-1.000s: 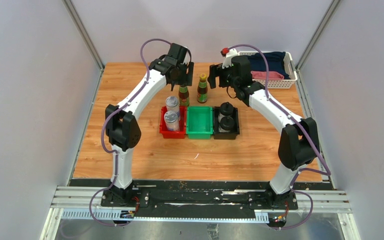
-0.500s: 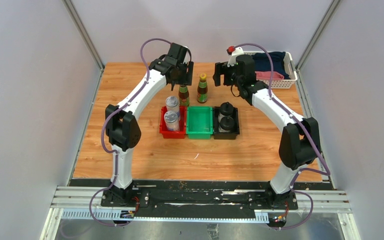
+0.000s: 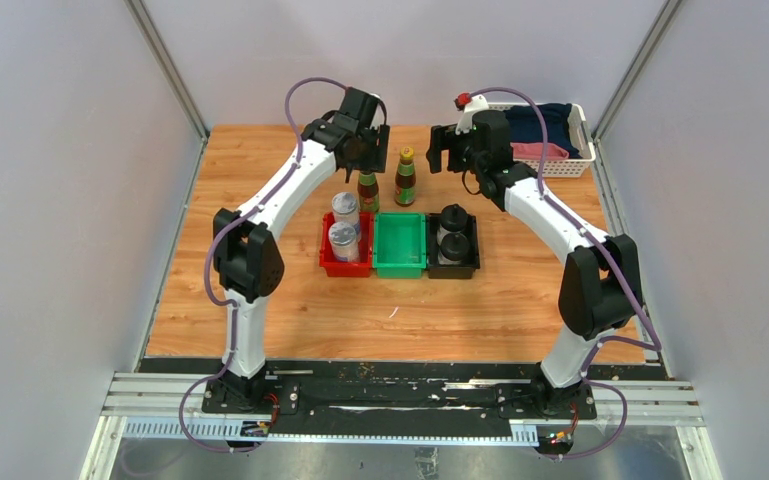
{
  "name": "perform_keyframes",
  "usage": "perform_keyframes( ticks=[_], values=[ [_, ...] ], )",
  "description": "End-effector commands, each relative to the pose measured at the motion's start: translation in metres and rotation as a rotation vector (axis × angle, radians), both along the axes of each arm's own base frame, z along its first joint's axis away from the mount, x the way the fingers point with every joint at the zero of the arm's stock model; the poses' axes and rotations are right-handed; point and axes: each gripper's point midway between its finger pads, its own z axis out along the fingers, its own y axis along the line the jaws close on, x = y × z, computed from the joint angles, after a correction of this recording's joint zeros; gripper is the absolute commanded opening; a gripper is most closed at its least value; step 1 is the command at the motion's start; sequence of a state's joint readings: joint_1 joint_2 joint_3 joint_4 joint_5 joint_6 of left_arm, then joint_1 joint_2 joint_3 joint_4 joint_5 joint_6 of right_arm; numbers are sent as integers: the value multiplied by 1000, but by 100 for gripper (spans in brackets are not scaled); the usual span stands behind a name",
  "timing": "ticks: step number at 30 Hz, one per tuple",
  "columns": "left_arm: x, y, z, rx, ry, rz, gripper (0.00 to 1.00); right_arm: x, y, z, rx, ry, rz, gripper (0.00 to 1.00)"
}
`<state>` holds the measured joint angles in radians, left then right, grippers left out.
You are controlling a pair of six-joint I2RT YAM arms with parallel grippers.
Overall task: Organize the condiment bottles
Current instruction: Pick up the bottle from the center of the board.
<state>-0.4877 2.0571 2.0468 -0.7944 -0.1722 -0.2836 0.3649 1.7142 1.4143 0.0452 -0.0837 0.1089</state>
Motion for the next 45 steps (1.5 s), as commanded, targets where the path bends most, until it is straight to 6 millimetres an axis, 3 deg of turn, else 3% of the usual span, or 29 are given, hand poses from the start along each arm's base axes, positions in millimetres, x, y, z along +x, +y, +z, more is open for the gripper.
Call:
perform_keyframes(
  ticks=[1,11,39,42,45],
  values=[
    [4,-1,-7,26,1,-4,69,0,-11,9,14,-22,-31,88],
    [5,-1,-13,34,9,-3,69,0,-11,8,14,-21,-32,88],
    [7,-1,-14,41,4,-8,48,1,-10,11,19,-28,-28,88],
    [8,-1,-14,40,1,-10,42,1,-10,10,18,-26,-27,88],
    [8,-3,-15,38,2,-17,30,2,-10,10,17,-25,-26,88]
  ],
)
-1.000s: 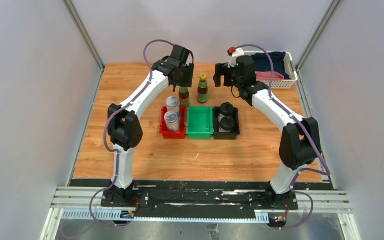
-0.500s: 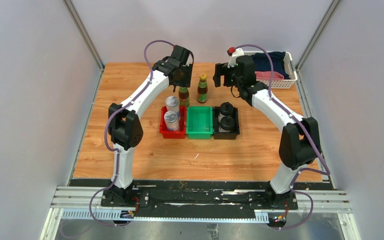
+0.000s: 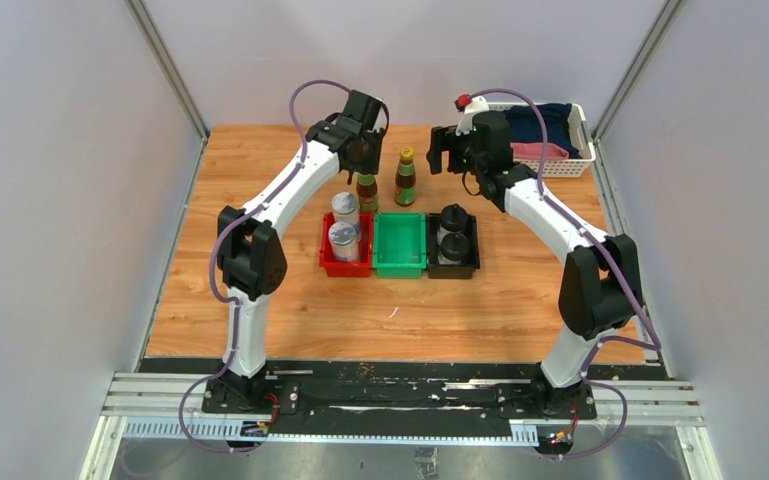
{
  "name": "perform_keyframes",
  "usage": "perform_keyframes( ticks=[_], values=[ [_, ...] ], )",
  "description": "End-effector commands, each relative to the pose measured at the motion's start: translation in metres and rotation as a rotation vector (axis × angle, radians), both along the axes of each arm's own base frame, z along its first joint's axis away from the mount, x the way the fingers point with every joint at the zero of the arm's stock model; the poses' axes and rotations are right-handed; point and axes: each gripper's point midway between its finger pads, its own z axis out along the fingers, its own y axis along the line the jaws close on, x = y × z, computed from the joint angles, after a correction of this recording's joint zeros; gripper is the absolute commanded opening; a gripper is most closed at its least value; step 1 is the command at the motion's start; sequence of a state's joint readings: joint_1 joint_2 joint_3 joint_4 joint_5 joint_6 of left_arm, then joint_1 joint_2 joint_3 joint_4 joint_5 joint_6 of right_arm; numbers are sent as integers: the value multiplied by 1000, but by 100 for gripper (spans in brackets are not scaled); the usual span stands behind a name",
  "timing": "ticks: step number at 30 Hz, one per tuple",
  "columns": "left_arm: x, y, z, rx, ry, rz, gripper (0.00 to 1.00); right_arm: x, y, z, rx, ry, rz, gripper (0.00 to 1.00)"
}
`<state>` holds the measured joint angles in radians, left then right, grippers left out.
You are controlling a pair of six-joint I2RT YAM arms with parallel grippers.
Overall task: Organize the condiment bottles
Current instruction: Pick up the bottle from the center of the board.
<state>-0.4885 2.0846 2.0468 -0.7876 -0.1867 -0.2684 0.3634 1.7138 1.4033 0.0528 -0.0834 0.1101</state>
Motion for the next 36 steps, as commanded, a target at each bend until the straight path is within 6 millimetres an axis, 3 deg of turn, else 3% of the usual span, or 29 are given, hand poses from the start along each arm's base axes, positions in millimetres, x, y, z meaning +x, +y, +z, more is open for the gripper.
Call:
perform_keyframes(
  ticks=[1,5,22,36],
  values=[
    [4,-4,-3,9,-7,-17,25,2,-9,14,17,-30,-23,88],
    [4,-5,-7,10,3,-22,1,2,-9,14,16,-30,-23,88],
    [5,-2,-4,5,-6,10,0,1,-9,12,21,-25,-23,88],
    [12,-9,38,-44,-91,-10,0,0,-8,11,23,-21,-21,88]
  ],
)
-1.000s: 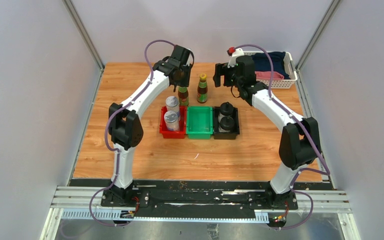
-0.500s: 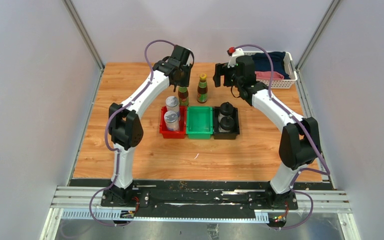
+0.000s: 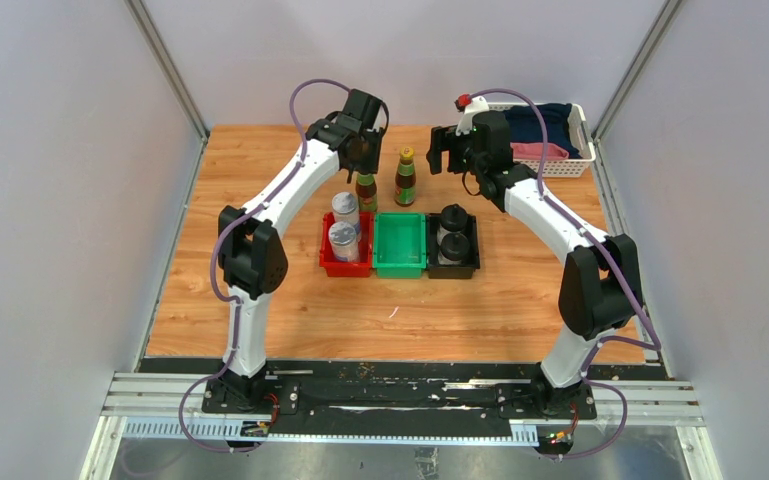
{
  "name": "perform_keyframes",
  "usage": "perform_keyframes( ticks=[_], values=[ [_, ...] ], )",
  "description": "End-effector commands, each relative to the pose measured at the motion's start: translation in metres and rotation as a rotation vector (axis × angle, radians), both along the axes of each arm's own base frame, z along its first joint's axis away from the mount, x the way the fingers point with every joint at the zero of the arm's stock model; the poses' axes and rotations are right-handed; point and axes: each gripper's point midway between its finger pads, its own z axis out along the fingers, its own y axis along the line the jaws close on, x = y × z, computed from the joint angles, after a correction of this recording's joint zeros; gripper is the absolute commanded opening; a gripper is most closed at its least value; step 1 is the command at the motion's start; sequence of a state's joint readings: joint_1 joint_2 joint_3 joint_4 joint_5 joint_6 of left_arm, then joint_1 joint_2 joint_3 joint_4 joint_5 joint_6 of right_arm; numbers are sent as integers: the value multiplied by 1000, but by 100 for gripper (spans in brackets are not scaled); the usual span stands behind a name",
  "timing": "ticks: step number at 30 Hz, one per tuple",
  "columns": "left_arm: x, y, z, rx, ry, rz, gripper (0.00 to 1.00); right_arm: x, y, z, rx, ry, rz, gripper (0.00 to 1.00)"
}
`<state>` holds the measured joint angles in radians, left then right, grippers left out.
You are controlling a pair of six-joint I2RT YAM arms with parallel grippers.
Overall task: Organize the condiment bottles
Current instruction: Pick up the bottle from the center of the board.
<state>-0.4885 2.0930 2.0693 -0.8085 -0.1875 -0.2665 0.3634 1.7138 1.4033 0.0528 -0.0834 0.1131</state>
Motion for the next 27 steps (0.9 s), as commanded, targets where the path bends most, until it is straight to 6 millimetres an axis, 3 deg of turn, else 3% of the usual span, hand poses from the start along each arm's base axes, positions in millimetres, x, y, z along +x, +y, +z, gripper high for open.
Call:
perform_keyframes(
  ticks=[1,27],
  values=[
    [13,-10,40,-52,-103,-11,0,0,-8,11,20,-23,-20,88],
    [19,-20,88,-99,-207,-40,0,3,-8,16,14,-31,-22,88]
  ],
)
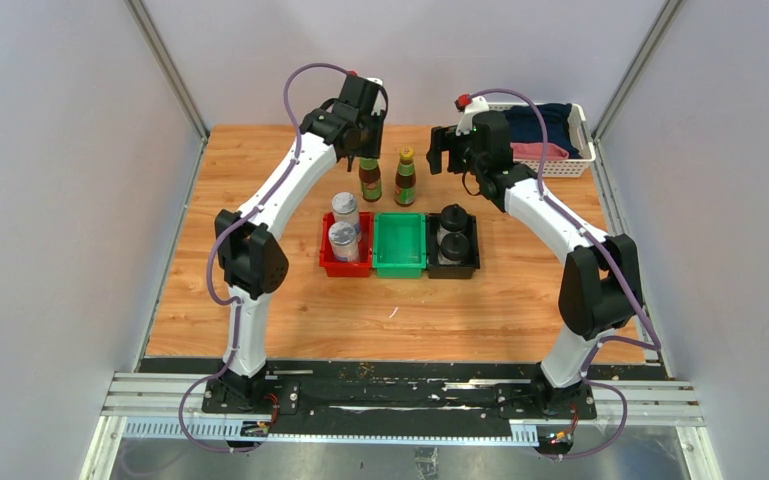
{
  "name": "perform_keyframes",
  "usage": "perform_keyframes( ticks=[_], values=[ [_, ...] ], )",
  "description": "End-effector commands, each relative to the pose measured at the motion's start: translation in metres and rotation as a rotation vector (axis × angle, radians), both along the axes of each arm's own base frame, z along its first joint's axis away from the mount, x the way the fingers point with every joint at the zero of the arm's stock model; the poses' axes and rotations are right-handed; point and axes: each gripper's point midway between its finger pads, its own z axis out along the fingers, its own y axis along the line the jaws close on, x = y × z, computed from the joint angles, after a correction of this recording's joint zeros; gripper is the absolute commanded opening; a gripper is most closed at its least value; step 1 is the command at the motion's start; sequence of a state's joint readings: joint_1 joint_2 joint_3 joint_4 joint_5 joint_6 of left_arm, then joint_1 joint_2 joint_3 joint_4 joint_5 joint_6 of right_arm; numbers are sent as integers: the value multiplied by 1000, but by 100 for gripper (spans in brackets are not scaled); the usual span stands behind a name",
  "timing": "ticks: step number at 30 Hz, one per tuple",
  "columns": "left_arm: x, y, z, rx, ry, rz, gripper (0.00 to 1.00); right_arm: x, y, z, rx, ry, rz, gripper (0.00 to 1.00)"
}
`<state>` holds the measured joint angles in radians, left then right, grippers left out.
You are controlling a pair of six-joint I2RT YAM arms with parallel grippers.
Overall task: Organize the condiment bottles
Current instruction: Pick up the bottle from the center of the board.
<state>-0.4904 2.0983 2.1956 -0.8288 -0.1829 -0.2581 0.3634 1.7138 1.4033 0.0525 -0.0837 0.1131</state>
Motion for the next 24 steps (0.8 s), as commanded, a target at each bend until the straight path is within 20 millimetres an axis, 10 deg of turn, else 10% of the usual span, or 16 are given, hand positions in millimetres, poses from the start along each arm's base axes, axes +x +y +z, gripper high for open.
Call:
perform_keyframes(
  ticks=[1,24],
  values=[
    [8,-12,45,-55,-120,-30,0,3,-8,16,13,-33,-22,88],
    [-3,-27,63,-56,-157,-74,0,1,-11,18,14,-34,-27,88]
  ],
)
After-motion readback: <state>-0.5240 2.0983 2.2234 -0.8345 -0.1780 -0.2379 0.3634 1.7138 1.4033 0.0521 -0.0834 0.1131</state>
